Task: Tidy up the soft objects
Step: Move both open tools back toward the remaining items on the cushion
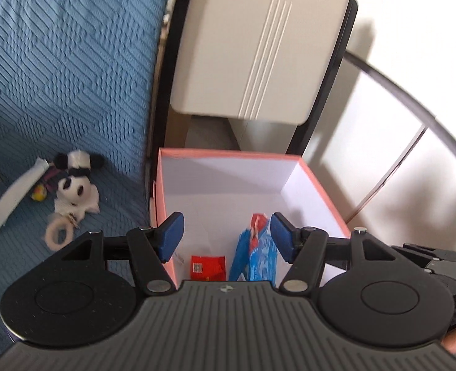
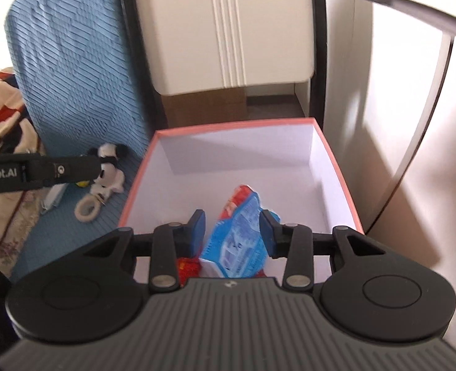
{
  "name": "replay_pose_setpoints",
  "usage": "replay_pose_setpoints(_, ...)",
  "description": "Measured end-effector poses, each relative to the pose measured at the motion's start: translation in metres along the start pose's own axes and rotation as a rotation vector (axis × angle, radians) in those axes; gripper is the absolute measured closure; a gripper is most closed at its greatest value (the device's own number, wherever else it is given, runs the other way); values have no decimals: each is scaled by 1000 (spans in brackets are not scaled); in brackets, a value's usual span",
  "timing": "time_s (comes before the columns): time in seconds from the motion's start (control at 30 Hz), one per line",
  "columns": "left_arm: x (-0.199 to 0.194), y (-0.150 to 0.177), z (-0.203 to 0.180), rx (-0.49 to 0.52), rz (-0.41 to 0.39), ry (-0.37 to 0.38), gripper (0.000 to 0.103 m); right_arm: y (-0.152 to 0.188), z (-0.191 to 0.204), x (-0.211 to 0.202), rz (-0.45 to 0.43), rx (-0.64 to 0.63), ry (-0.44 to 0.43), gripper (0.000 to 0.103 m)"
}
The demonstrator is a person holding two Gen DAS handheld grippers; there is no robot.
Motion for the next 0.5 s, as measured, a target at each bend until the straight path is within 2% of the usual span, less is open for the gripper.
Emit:
replay_pose_setpoints(0.23,-45,-12,16,16,-94,-13,35,-2,30,-18,-40,-34,-49,61)
replay_pose_setpoints(0.37,-64,-16,29,30,-141,-63,35,-3,48,-26,-57,-71,-71,61)
replay_pose_setpoints(0.5,-79,-19,46,10,-173,-75,35,-6,64,-31,-73,-81,-85,61)
Point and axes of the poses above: each gripper's, at about its wrist camera, not at the fingertips, and x roughly the way its jaws point, z to its left, y to its underside, the point moved 1 cm from there along x, roughly the way its jaws point, and after that the axes turned 1 degree about z, right-handed, at the moved point
